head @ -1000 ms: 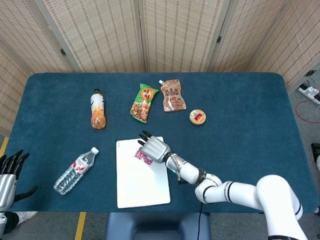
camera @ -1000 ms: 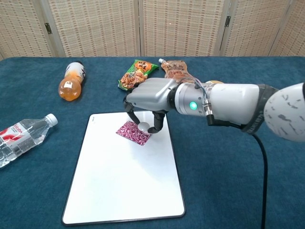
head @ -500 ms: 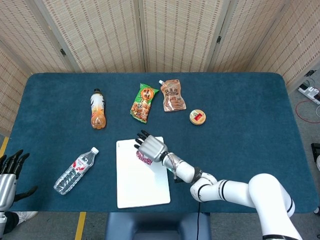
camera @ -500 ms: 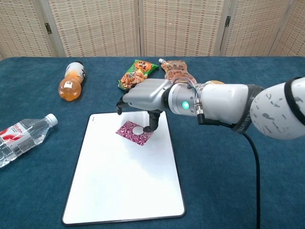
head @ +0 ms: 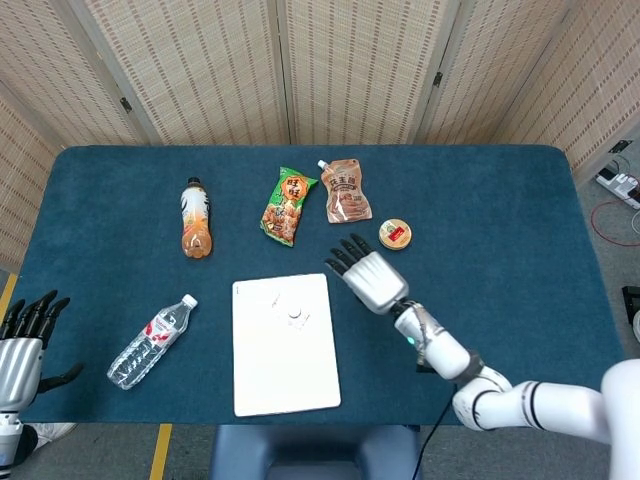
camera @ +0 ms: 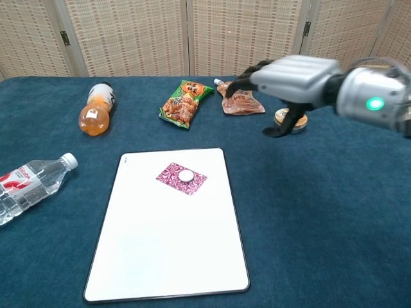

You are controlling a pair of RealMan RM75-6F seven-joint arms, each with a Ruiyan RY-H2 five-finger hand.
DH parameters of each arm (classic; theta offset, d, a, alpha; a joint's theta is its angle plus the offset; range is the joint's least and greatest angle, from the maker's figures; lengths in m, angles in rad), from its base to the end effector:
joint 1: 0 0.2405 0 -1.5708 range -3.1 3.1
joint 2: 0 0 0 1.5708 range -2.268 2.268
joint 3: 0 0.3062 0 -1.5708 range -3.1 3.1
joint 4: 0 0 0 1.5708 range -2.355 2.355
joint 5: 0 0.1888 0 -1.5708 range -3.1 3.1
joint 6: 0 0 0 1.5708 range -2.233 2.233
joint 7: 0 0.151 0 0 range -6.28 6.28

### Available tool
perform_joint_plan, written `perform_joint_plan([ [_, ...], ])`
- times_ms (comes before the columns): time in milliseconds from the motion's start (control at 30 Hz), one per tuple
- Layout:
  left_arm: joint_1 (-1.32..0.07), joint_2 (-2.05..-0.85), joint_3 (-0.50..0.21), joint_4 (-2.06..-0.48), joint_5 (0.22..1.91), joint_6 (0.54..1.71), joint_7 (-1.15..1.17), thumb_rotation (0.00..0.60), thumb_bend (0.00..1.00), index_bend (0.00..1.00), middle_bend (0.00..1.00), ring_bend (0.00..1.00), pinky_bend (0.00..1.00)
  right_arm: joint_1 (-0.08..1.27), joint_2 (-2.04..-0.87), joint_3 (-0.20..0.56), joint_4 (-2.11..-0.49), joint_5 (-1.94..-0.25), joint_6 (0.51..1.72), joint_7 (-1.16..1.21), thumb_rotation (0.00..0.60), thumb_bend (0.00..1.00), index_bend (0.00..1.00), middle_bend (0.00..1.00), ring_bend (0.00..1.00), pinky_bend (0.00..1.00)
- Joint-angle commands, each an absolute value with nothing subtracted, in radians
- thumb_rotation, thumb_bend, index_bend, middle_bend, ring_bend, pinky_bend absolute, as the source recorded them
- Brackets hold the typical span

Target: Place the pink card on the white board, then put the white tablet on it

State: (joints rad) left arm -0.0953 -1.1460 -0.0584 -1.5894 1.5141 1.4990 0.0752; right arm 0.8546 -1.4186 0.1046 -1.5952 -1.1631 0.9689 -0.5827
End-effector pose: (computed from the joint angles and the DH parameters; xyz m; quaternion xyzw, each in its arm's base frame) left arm -0.3449 0.1955 0.1950 -0.6082 -0.3540 -0.3811 0.5996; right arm -0.1450 -0.3835 0.0344 0.8228 -0.2057 0.3241 0.4191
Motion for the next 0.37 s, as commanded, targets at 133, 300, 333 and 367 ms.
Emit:
perform_joint_plan([
  [133, -0.115, -1.156, -0.062, -1.609, 1.529, 1.490, 0.114, 0.600, 0.17, 0.14, 0.08, 0.14, 0.00, 0.578, -1.210, -0.024, -1.766, -1.278, 1.296, -0.520, 0.600, 0.36, 0.10, 0.07, 0.02, 0.00],
  [300, -0.118, -1.157, -0.064, -1.629, 1.523, 1.490, 0.142, 0.600, 0.17, 0.14, 0.08, 0.14, 0.00, 0.438, -1.164, -0.082, -1.754, -1.356, 1.444, -0.419, 0.600, 0.36, 0.08, 0.04, 0.00, 0.00],
  [333, -0.117, -1.159, -0.065, -1.635, 1.526, 1.494, 0.147, 0.600, 0.17, 0.14, 0.08, 0.14, 0.00, 0.399, -1.156, -0.094, -1.748, -1.365, 1.487, -0.396, 0.600, 0.36, 0.08, 0.04, 0.00, 0.00],
  [367, -0.117, -1.162, -0.064, -1.639, 1.526, 1.496, 0.153, 0.600, 0.17, 0.14, 0.08, 0.14, 0.00, 0.363, -1.151, -0.104, -1.736, -1.383, 1.527, -0.371, 0.600, 0.36, 0.08, 0.04, 0.00, 0.00],
])
